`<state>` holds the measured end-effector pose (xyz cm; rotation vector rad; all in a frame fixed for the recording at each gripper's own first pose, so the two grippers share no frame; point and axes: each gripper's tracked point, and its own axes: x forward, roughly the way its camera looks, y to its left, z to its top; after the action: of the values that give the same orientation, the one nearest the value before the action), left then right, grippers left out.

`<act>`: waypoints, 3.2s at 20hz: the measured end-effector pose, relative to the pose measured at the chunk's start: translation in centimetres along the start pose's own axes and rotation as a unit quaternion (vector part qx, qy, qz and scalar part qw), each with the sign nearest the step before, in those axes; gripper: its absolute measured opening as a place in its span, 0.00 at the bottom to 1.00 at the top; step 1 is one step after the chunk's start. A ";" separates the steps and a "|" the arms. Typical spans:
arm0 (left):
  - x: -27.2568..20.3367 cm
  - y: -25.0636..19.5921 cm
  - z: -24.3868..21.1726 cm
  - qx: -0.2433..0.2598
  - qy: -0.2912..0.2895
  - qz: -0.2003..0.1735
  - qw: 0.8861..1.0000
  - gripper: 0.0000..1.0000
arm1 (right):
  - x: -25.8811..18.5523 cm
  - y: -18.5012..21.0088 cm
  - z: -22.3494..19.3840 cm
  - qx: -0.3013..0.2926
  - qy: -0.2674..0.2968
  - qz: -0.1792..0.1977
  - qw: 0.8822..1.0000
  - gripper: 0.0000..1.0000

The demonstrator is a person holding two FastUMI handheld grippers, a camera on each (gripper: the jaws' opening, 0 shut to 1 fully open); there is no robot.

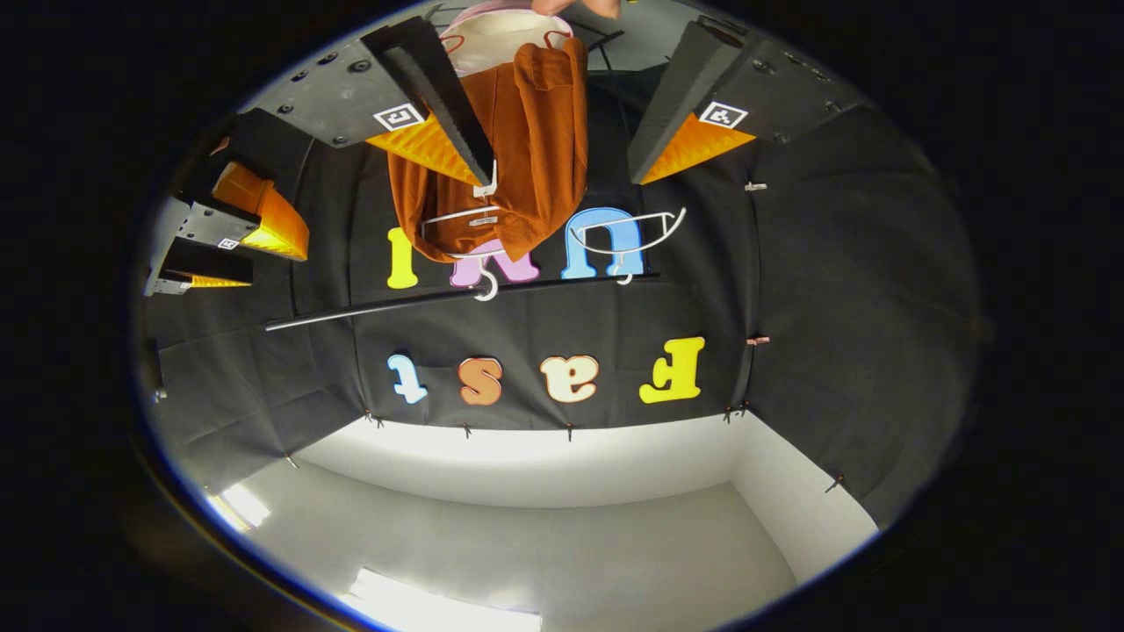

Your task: Grasp the clothes on the hanger with both hands and then place them into the laundry hamper below.

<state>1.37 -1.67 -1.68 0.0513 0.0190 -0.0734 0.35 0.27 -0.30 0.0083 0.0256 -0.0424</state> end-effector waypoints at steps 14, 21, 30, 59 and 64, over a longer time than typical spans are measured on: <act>14.7 -4.1 -4.6 0.001 -0.007 0.001 1.000 0.97 | 10.7 -1.5 -7.3 0.009 0.031 0.006 0.999 0.97; 24.6 -6.6 -9.0 0.016 0.002 0.022 1.000 0.97 | 16.5 -1.6 -11.9 0.006 0.051 0.024 0.998 0.98; 33.1 -6.4 -14.2 0.041 0.023 0.074 0.996 0.97 | 23.9 -0.2 -16.4 0.017 0.061 0.059 0.996 0.98; 33.1 -4.8 -13.2 0.001 0.091 0.005 0.996 0.05 | 31.8 3.6 -23.9 0.334 0.249 0.151 0.896 0.04; 32.6 -3.0 -11.3 0.000 0.099 0.011 0.995 0.04 | 33.4 0.5 -20.5 0.335 0.214 0.138 0.907 0.04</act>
<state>33.51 -6.45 -13.77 0.0580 0.2161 -0.0457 33.22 -0.45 -21.66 0.7135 0.4507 0.2389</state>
